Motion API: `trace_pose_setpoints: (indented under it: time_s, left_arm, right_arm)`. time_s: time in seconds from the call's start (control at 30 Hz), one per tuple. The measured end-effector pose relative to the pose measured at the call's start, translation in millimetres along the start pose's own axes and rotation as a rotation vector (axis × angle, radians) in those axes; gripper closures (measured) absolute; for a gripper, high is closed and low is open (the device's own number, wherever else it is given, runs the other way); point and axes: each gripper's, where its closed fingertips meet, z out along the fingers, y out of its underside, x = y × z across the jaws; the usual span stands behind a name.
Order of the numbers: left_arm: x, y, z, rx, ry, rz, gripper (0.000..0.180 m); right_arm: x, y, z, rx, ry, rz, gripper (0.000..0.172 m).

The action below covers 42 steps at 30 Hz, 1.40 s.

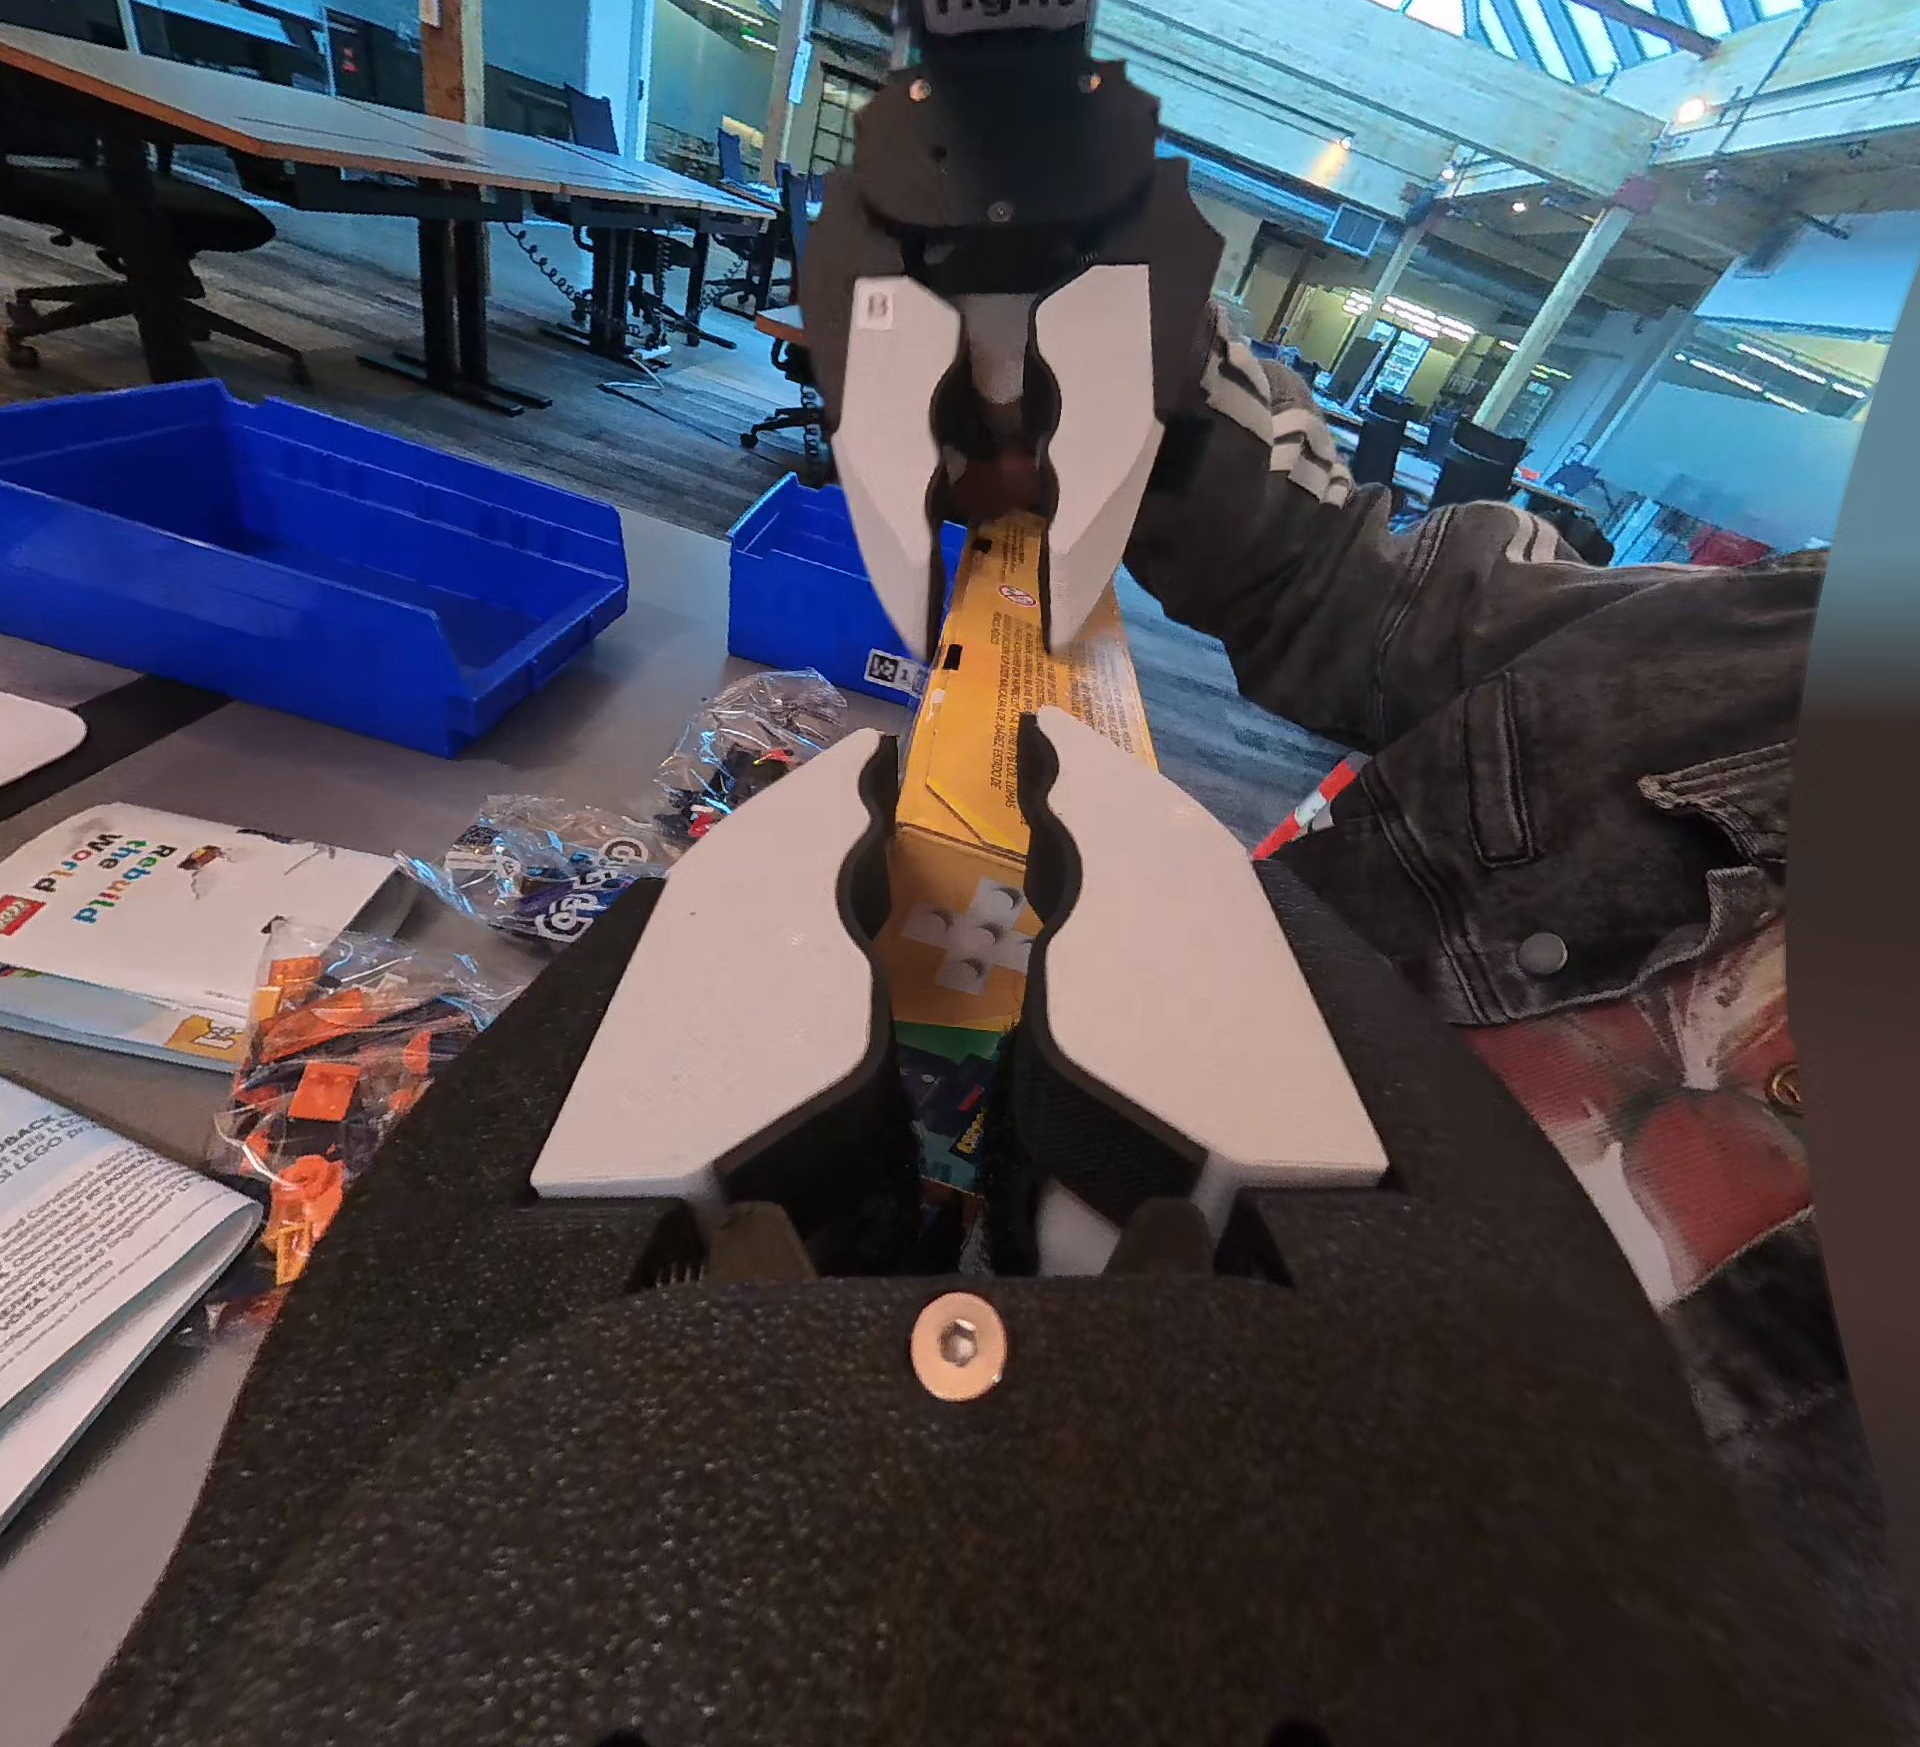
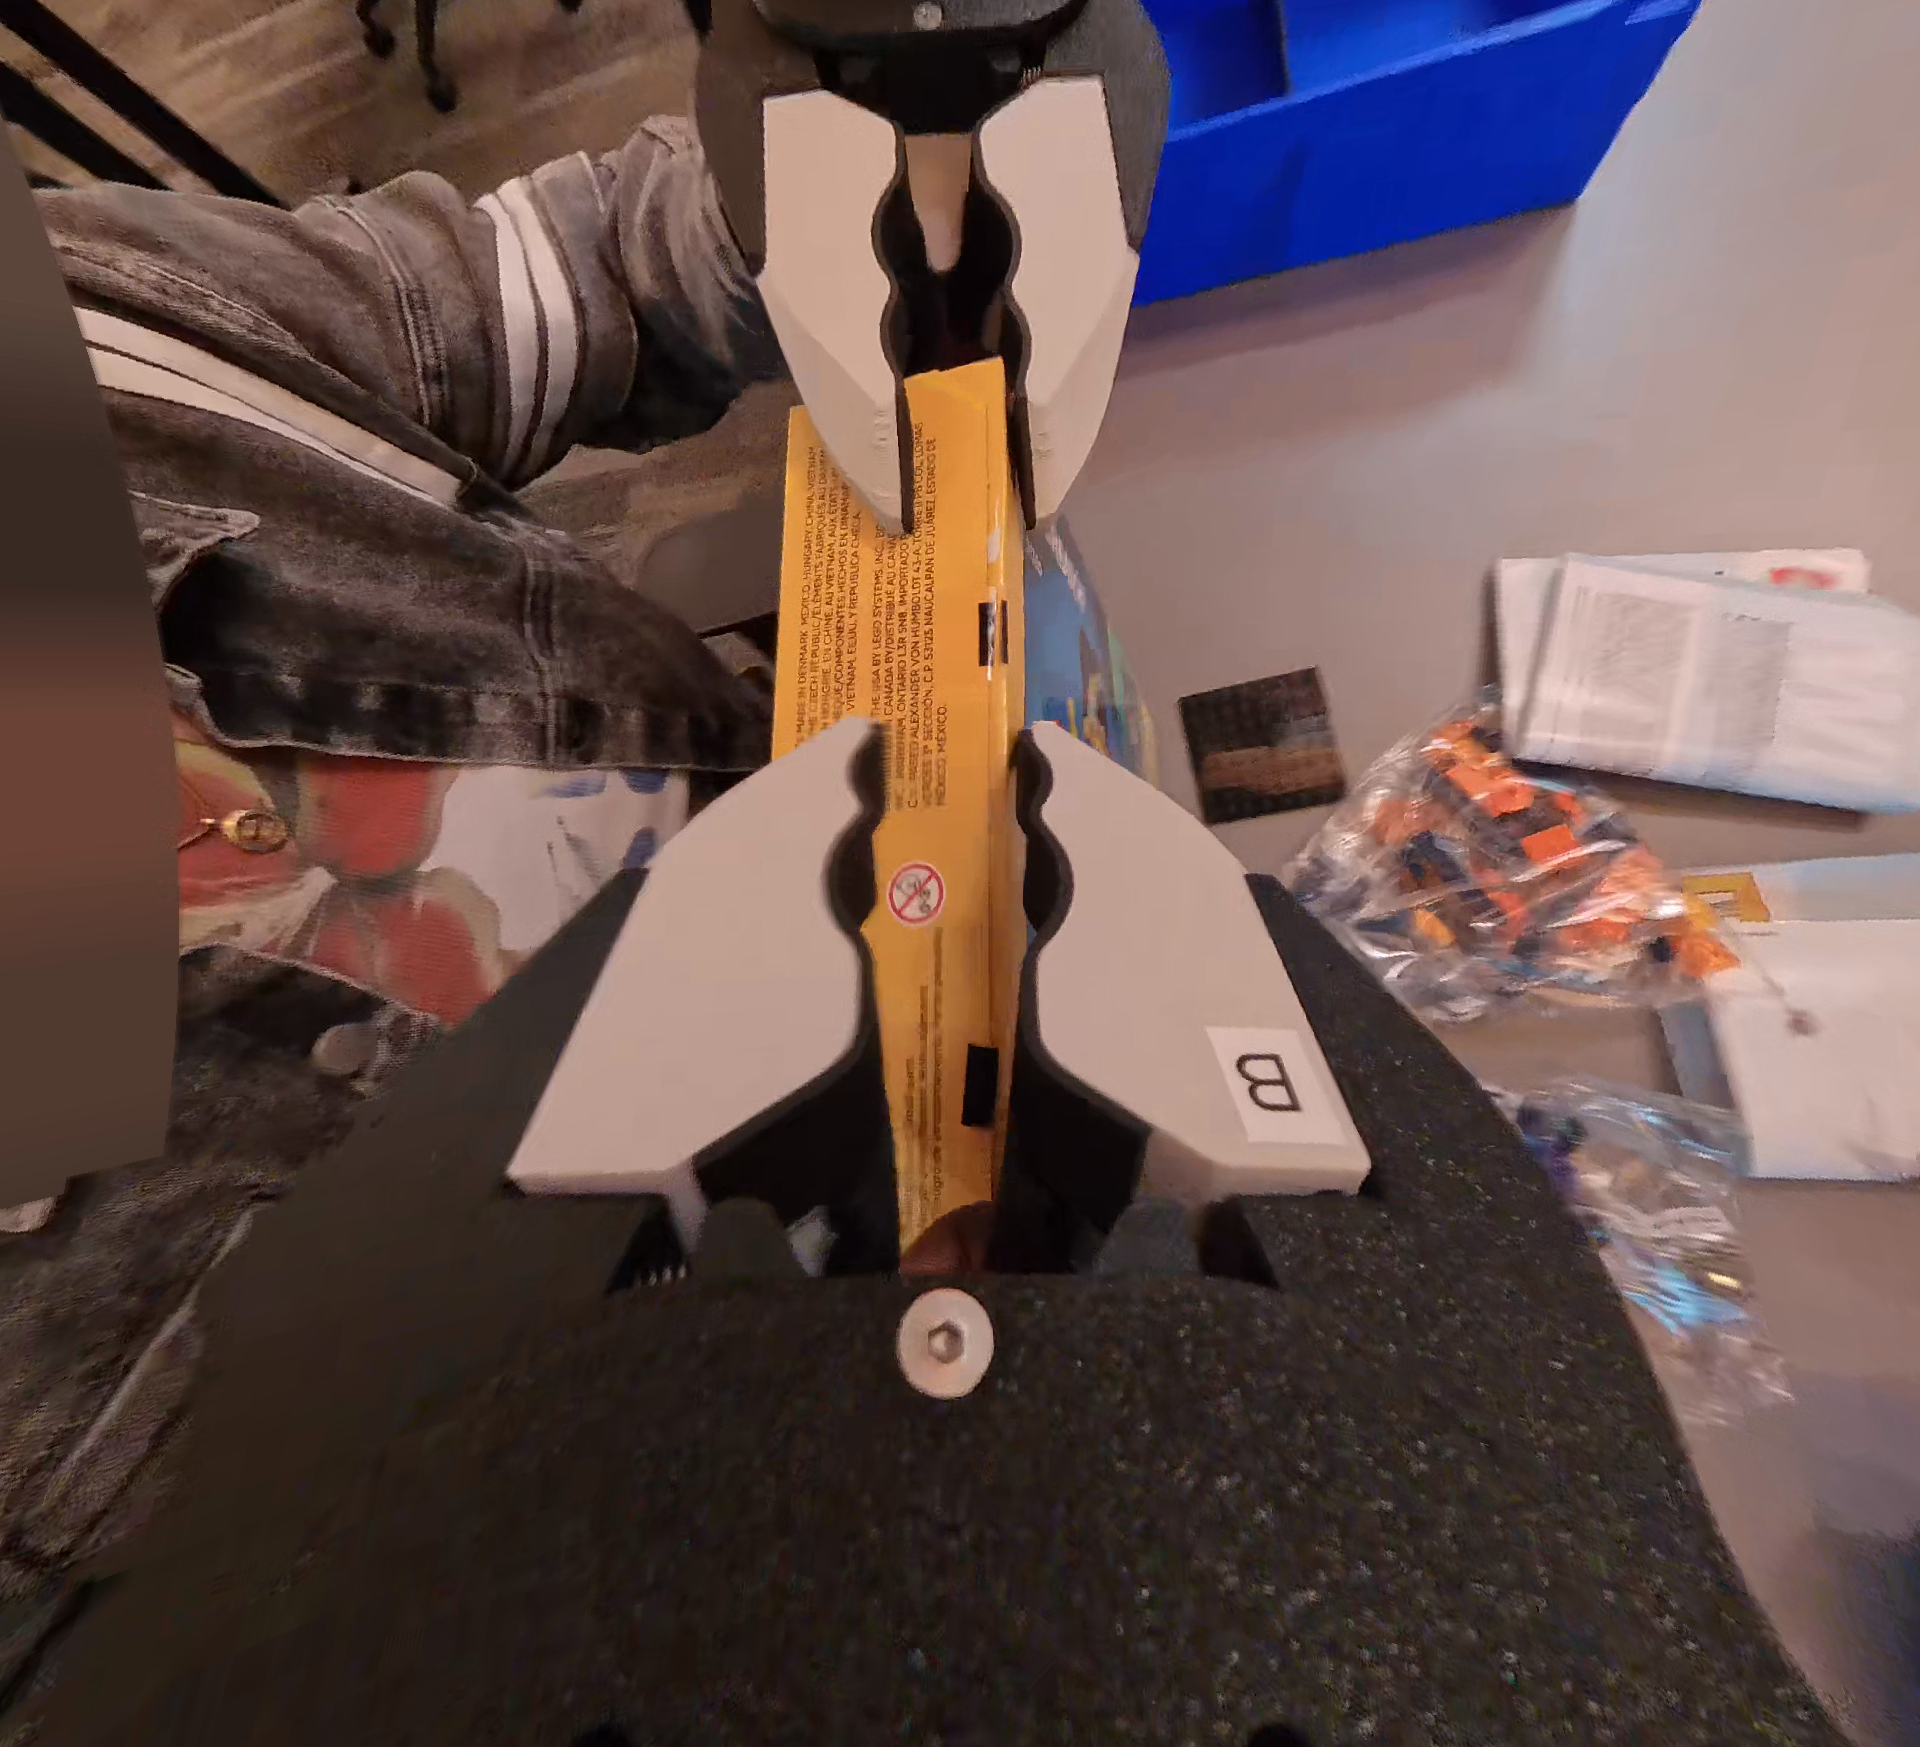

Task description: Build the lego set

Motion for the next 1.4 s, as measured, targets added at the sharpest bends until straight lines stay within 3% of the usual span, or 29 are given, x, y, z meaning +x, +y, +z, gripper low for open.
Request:
trace_pose_setpoints:
  time_s: [0.1,0.17,0.3,0.53,0.6,0.7,0.77,0.83,1.03,1.23,1.4]
  left_arm:
    - [1.0,0.0,-0.8,-0.002,0.001,0.006,0.159]
    - [1.2,-0.1,-0.5,-0.004,-0.001,0.012,0.158]
    - [-0.6,-0.7,-0.6,-0.006,-0.004,0.015,0.159]
    - [0.5,-2.9,-0.8,-0.059,-0.021,0.069,0.159]
    - [-1.0,-6.8,-2.3,-0.130,-0.066,0.155,0.159]
    - [6.4,-36.3,-4.2,-0.164,-0.168,0.388,0.138]
    - [21.6,-48.0,1.4,-0.230,-0.178,0.528,0.156]
    - [32.7,-39.0,11.5,-0.397,-0.134,0.603,0.180]
    - [14.5,-2.8,19.9,-0.808,-0.112,0.498,0.180]
    - [7.3,1.0,20.0,-0.871,-0.188,0.521,0.180]
    - [7.0,2.4,20.1,-0.872,-0.165,0.485,0.180]
  right_arm:
    - [4.8,3.6,-23.2,0.030,0.155,-0.127,0.171]
    - [-8.7,6.8,-40.1,0.048,0.175,-0.198,0.172]
    - [-3.3,36.2,-53.7,-0.182,0.380,-0.248,0.172]
    - [-2.1,42.9,-49.9,-0.342,0.407,-0.262,0.172]
    - [0.0,42.5,-50.3,-0.365,0.427,-0.274,0.172]
    - [-1.6,42.6,-50.1,-0.366,0.421,-0.282,0.172]
    - [-0.4,42.3,-50.5,-0.352,0.429,-0.273,0.172]
    - [1.5,41.8,-50.9,-0.339,0.443,-0.267,0.172]
    - [2.1,41.7,-51.1,-0.331,0.461,-0.271,0.172]
    - [5.9,41.6,-51.2,-0.308,0.427,-0.264,0.172]
    - [6.1,42.1,-50.5,-0.302,0.387,-0.268,0.172]
